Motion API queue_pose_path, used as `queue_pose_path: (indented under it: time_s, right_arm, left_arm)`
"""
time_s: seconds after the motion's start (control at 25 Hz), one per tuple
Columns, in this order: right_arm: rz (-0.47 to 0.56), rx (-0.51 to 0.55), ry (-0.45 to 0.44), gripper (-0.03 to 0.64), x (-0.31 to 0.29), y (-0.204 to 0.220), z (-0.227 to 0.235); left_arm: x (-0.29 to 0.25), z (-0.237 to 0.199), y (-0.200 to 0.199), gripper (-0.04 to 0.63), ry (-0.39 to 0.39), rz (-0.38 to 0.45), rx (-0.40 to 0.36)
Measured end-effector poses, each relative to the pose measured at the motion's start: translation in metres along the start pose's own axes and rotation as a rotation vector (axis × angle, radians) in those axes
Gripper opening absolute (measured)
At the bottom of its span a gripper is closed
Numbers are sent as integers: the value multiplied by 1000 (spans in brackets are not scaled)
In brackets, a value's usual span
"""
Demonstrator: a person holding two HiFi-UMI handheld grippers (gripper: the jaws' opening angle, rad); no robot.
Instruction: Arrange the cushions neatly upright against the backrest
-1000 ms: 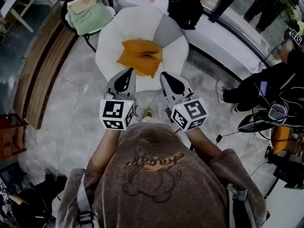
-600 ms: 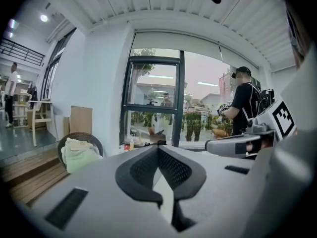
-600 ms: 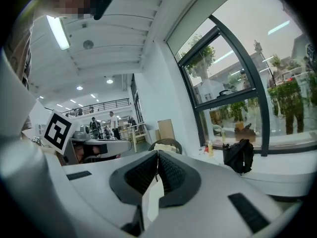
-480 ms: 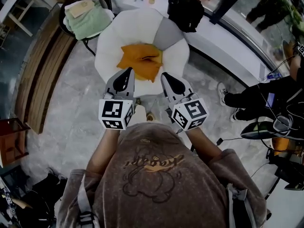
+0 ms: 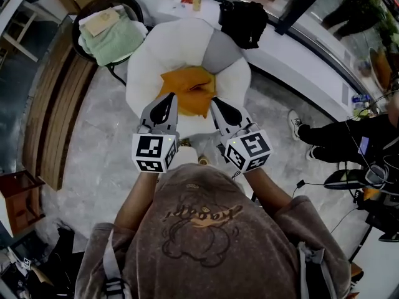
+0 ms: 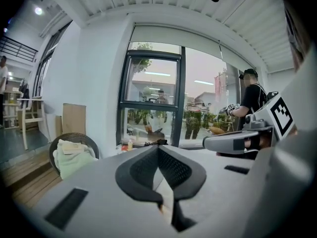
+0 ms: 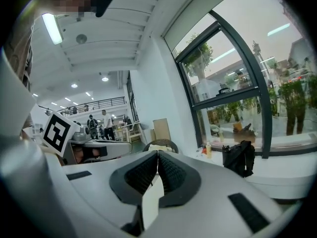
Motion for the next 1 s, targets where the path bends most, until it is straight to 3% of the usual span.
queue_pose_path:
  time_s: [0.4, 0.72, 1.0]
  right_arm:
    - [24, -3, 86, 20, -49, -8, 8]
    - [8, -15, 105, 20, -72, -9, 31]
    - [7, -22, 67, 20, -86, -8, 48]
  left_arm:
    - [-43, -45, -5, 5, 96, -17, -42]
    - [-74, -64, -5, 5, 79, -15, -30]
    - [-91, -69, 3, 5, 51, -22, -24]
Point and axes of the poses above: the fingertips, and each gripper's own axes: x backward along the fingers, z to its right, y out of its underside, the point moved 10 cm from there along x, backward along the fingers, and after that the axes turned 1 degree about -y, right-handed, at the moved point
